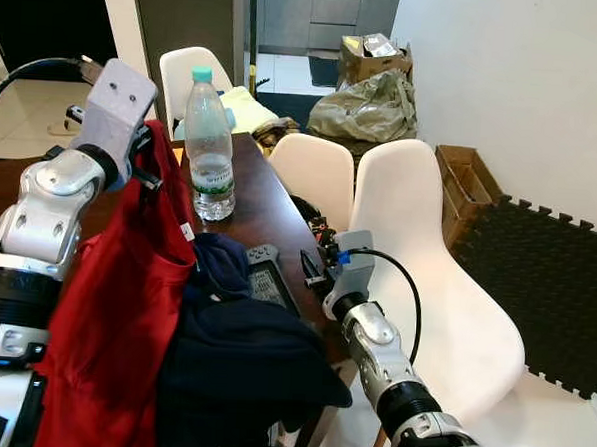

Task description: Hang hanger

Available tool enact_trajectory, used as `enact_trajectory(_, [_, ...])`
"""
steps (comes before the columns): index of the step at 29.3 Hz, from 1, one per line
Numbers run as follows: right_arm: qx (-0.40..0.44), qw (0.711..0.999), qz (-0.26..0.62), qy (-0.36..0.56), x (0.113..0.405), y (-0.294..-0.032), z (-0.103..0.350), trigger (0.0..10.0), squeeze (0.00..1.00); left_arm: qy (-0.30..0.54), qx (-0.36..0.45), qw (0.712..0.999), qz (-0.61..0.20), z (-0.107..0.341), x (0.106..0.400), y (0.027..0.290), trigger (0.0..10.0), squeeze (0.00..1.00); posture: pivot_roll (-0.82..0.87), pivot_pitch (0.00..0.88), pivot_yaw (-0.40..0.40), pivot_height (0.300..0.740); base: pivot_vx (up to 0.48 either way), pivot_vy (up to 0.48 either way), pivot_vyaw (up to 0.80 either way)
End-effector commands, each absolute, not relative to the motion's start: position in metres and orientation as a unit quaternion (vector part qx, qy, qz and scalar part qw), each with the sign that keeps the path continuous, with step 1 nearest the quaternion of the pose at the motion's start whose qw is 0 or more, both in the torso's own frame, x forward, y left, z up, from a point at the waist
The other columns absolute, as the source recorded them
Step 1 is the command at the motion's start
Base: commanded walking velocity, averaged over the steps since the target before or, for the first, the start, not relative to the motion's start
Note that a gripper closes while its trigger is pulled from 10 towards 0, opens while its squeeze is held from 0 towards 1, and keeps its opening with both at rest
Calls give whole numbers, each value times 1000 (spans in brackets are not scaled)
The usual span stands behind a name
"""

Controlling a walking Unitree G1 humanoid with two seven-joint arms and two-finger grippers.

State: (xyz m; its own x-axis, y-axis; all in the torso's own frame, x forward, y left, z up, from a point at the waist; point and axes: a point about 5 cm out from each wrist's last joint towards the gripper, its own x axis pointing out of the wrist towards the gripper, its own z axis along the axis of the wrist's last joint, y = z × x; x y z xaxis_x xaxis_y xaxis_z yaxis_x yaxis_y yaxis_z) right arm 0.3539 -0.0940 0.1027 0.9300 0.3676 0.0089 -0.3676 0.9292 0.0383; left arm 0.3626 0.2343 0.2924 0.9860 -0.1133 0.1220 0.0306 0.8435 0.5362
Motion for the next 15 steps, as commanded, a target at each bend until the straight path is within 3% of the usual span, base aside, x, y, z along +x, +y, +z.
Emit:
enact_trajectory(1, [25, 983, 182, 1, 353, -95, 101, 10000, 0, -60, 291, 954, -35, 290, 362, 239, 10000, 0, 181, 0, 17, 740, 0, 0, 0])
enact_trajectory(4, [26, 983, 181, 1, 353, -95, 100, 10000, 0, -51, 303, 951, -34, 288, 362, 242, 10000, 0, 182, 0, 18, 740, 0, 0, 0])
enact_trajectory(5, [27, 983, 181, 2, 352, -95, 100, 10000, 0, -43, 282, 958, -35, 286, 361, 243, 10000, 1000, 183, 0, 21, 740, 0, 0, 0])
enact_trajectory(13, [27, 983, 181, 4, 351, -94, 98, 10000, 0, -22, 271, 962, -25, 282, 361, 249, 10000, 1000, 183, 0, 23, 740, 0, 0, 0])
enact_trajectory(14, [27, 983, 181, 4, 351, -94, 98, 10000, 0, -17, 279, 960, -16, 281, 361, 251, 10000, 0, 183, 0, 23, 740, 0, 0, 0])
enact_trajectory(15, [27, 983, 181, 4, 351, -94, 98, 10000, 0, -17, 279, 960, -16, 281, 361, 251, 10000, 0, 183, 0, 23, 740, 0, 0, 0])
